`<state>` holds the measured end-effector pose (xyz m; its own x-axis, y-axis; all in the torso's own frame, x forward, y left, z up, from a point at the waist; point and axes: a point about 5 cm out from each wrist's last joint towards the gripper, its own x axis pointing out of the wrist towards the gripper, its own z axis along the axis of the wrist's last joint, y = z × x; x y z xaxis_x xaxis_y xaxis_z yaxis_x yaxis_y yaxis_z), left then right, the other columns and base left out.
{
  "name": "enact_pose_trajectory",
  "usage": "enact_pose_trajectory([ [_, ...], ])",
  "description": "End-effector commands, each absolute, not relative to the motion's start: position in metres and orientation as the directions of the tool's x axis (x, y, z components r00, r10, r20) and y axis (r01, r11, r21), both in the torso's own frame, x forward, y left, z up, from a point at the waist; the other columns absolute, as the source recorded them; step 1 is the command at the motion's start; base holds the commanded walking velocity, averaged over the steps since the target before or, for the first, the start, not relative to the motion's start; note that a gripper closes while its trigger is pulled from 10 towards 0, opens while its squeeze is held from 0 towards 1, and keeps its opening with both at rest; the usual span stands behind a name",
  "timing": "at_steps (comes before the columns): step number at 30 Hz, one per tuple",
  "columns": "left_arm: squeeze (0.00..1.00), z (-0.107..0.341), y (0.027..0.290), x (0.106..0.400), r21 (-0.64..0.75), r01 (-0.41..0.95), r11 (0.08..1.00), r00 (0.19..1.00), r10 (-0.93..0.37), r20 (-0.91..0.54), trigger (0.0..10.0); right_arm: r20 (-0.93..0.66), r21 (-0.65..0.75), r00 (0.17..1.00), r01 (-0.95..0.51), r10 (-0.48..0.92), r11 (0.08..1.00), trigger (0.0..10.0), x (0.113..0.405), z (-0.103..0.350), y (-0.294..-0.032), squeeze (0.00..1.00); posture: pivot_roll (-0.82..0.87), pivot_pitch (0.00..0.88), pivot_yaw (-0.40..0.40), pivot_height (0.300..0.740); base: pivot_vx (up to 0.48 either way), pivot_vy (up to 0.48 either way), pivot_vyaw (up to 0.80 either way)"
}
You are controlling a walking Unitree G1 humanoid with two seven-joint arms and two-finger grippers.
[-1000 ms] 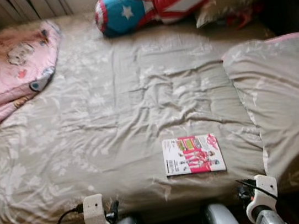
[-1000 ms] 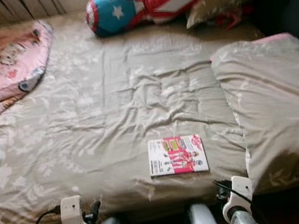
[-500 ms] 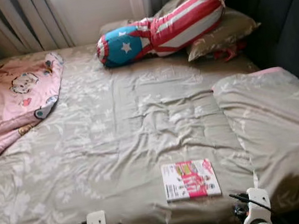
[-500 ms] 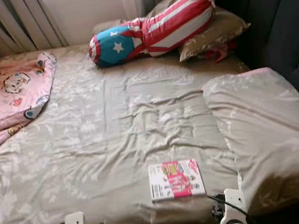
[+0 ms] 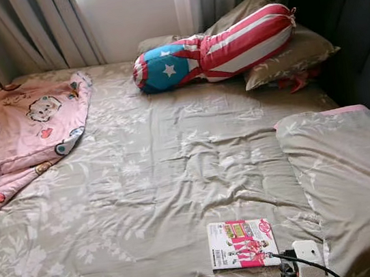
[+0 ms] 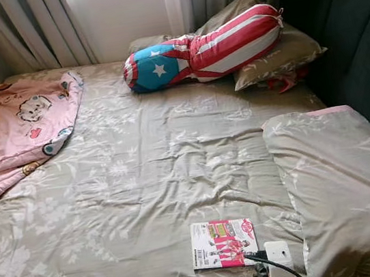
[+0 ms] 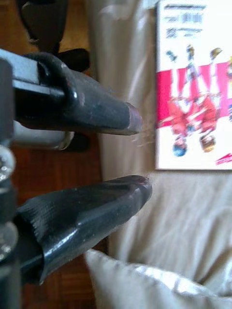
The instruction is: Clean up the room
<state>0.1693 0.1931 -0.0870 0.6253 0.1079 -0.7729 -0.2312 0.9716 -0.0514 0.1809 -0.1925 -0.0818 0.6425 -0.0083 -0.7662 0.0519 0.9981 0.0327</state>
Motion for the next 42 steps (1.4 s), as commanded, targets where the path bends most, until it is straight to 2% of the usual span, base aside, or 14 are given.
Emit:
enact_pose_trajectory([
  [1,0.0,-0.091,0.196,0.16,-0.041,-0.263,0.964,0.59,0.127,-0.797,10.0,-0.795,0.001,0.606,0.031,-0.018,1.0,10.0,0.171,-0.086,-0.202,0.0,-0.16,0.0,-0.002,0.74,0.0,0.0,0.0],
  [6,0.0,-0.092,0.195,0.158,-0.039,-0.271,0.962,0.583,0.132,-0.801,10.0,-0.813,-0.039,0.582,-0.006,-0.029,0.999,10.0,0.157,-0.088,-0.22,0.0,-0.15,0.0,-0.014,0.74,0.0,0.0,0.0],
  [10,0.0,-0.093,0.195,0.156,-0.04,-0.277,0.96,0.577,0.132,-0.806,10.0,-0.813,-0.053,0.582,-0.014,-0.035,0.999,10.0,0.154,-0.088,-0.224,0.0,-0.13,0.0,-0.018,0.74,0.0,0.0,0.0],
  [19,0.0,-0.098,0.199,0.143,-0.027,-0.284,0.958,0.542,0.137,-0.829,10.0,-0.817,-0.045,0.576,-0.025,-0.022,0.999,10.0,0.147,-0.091,-0.218,0.0,-0.14,0.0,-0.009,0.74,0.0,0.0,0.8],
  [23,0.0,-0.098,0.2,0.142,-0.018,-0.27,0.963,0.534,0.134,-0.835,10.0,-0.812,-0.016,0.583,-0.011,-0.006,1.0,10.0,0.155,-0.093,-0.193,0.0,-0.14,0.023,-0.001,0.74,0.0,0.0,0.14],
  [29,0.0,-0.098,0.199,0.143,-0.013,-0.244,0.97,0.538,0.125,-0.833,10.0,-0.815,-0.002,0.58,-0.003,0.0,1.0,10.0,0.159,-0.094,-0.18,0.0,-0.14,0.045,0.004,0.74,0.0,0.0,0.0],
  [34,0.0,-0.097,0.201,0.143,-0.007,-0.238,0.971,0.543,0.127,-0.83,10.0,-0.813,0.003,0.583,0.001,0.002,1.0,10.0,0.16,-0.093,-0.179,0.0,-0.14,0.063,0.007,0.74,0.0,0.167,0.0],
  [42,0.0,-0.097,0.201,0.144,0.0,-0.228,0.974,0.546,0.127,-0.828,10.0,-0.805,-0.005,0.594,0.013,-0.012,1.0,10.0,0.161,-0.09,-0.199,0.0,-0.13,0.078,0.007,0.74,0.0,0.322,0.0],
])
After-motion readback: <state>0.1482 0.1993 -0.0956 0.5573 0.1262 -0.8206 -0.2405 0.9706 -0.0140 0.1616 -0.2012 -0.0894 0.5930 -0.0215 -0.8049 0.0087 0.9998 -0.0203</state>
